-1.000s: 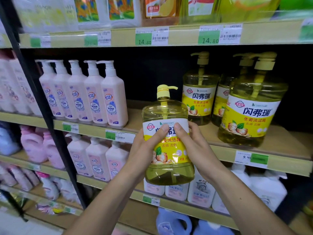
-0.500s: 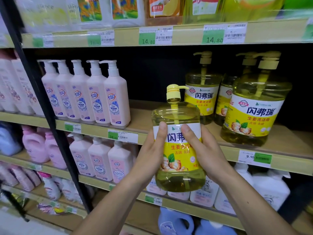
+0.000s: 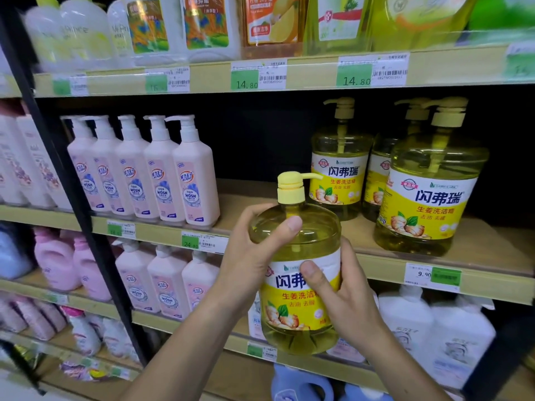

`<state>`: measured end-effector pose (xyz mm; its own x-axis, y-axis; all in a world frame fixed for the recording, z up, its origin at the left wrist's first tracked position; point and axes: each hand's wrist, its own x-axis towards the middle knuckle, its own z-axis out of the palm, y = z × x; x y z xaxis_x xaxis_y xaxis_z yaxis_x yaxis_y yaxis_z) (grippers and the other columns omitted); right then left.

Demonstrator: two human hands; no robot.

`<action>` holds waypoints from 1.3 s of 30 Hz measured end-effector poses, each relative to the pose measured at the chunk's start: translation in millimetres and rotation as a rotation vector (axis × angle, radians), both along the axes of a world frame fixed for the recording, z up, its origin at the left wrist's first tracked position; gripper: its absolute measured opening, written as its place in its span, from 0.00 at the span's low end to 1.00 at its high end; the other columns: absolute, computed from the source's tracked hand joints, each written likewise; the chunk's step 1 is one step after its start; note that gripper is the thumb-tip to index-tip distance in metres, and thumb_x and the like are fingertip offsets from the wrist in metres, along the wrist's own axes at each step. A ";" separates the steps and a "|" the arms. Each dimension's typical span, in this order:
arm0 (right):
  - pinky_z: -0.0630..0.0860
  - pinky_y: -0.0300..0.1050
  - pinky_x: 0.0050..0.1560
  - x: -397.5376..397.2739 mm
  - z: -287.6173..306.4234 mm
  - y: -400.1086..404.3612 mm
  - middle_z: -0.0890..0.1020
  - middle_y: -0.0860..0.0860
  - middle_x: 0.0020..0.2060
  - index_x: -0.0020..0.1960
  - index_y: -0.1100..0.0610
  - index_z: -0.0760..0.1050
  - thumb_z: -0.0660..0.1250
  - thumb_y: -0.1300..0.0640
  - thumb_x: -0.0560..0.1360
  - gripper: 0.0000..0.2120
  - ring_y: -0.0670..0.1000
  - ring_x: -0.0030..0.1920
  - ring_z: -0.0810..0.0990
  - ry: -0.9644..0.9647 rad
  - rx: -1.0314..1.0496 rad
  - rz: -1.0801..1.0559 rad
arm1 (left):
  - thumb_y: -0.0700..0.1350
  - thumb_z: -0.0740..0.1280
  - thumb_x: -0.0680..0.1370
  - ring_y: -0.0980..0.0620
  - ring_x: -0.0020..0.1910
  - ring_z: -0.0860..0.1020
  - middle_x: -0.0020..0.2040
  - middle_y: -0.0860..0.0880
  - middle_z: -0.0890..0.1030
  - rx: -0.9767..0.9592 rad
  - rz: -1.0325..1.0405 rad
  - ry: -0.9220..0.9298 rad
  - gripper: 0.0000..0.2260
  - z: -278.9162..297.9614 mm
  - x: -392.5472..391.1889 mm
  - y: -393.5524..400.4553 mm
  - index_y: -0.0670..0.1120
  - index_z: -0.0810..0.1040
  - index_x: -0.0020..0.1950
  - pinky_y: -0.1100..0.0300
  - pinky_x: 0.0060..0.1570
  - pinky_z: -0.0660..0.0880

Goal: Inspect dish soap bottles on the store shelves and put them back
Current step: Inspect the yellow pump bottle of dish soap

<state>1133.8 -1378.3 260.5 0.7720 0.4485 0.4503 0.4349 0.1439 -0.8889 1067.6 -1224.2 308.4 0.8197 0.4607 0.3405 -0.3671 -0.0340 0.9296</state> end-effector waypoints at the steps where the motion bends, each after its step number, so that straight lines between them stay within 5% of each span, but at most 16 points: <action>1: 0.77 0.28 0.51 -1.1 -0.2 -0.3 0.85 0.37 0.60 0.72 0.43 0.72 0.70 0.34 0.73 0.30 0.39 0.60 0.84 -0.002 0.001 0.000 | 0.60 0.80 0.68 0.47 0.57 0.88 0.59 0.47 0.88 0.000 -0.002 -0.007 0.29 -1.3 -0.9 -0.7 0.49 0.81 0.65 0.58 0.51 0.84; 7: 0.79 0.32 0.54 -4.1 0.3 -0.3 0.85 0.40 0.62 0.72 0.41 0.72 0.71 0.35 0.74 0.28 0.42 0.62 0.84 0.014 0.043 0.025 | 0.61 0.79 0.66 0.50 0.56 0.88 0.57 0.48 0.88 0.042 0.043 -0.032 0.31 -0.2 0.5 -0.2 0.48 0.81 0.64 0.60 0.52 0.83; 11: 0.82 0.37 0.56 -4.7 2.0 0.4 0.85 0.42 0.63 0.70 0.39 0.74 0.72 0.28 0.73 0.30 0.45 0.62 0.85 0.031 0.057 0.018 | 0.63 0.79 0.65 0.53 0.52 0.89 0.55 0.51 0.89 0.022 0.041 -0.024 0.32 0.2 4.2 0.3 0.48 0.81 0.63 0.64 0.46 0.83; 16: 0.84 0.45 0.56 -1.4 3.4 0.5 0.86 0.45 0.61 0.67 0.39 0.77 0.74 0.29 0.71 0.28 0.48 0.61 0.86 0.071 0.093 0.006 | 0.79 0.77 0.58 0.53 0.56 0.88 0.56 0.52 0.89 0.035 0.043 0.000 0.46 -0.9 5.3 -0.2 0.49 0.80 0.65 0.61 0.50 0.84; 20: 0.85 0.49 0.54 2.2 6.5 1.4 0.88 0.48 0.57 0.62 0.39 0.81 0.73 0.34 0.72 0.20 0.50 0.58 0.88 0.159 0.111 0.026 | 0.60 0.83 0.67 0.46 0.55 0.89 0.58 0.47 0.89 -0.017 -0.101 0.067 0.34 -2.5 5.6 0.8 0.50 0.78 0.68 0.58 0.48 0.85; 26: 0.87 0.47 0.49 0.1 10.8 0.5 0.89 0.48 0.55 0.61 0.40 0.81 0.73 0.30 0.69 0.24 0.51 0.54 0.90 0.277 0.079 0.078 | 0.59 0.80 0.70 0.48 0.48 0.90 0.53 0.50 0.90 -0.021 -0.062 0.110 0.26 -3.3 10.2 -1.6 0.55 0.77 0.63 0.61 0.40 0.84; 34: 0.86 0.56 0.56 9.6 25.0 -3.8 0.88 0.50 0.59 0.70 0.48 0.76 0.80 0.39 0.69 0.33 0.54 0.57 0.89 0.307 -0.028 0.197 | 0.59 0.79 0.73 0.41 0.52 0.89 0.56 0.41 0.89 -0.112 -0.088 0.173 0.31 8.1 17.2 0.8 0.43 0.77 0.69 0.50 0.46 0.86; 39: 0.85 0.59 0.57 12.4 30.5 -0.8 0.89 0.52 0.57 0.67 0.50 0.79 0.80 0.46 0.71 0.26 0.57 0.57 0.89 0.341 0.056 0.208 | 0.61 0.76 0.78 0.34 0.60 0.86 0.62 0.36 0.86 -0.069 -0.153 0.181 0.33 17.9 18.0 2.0 0.39 0.76 0.72 0.34 0.64 0.81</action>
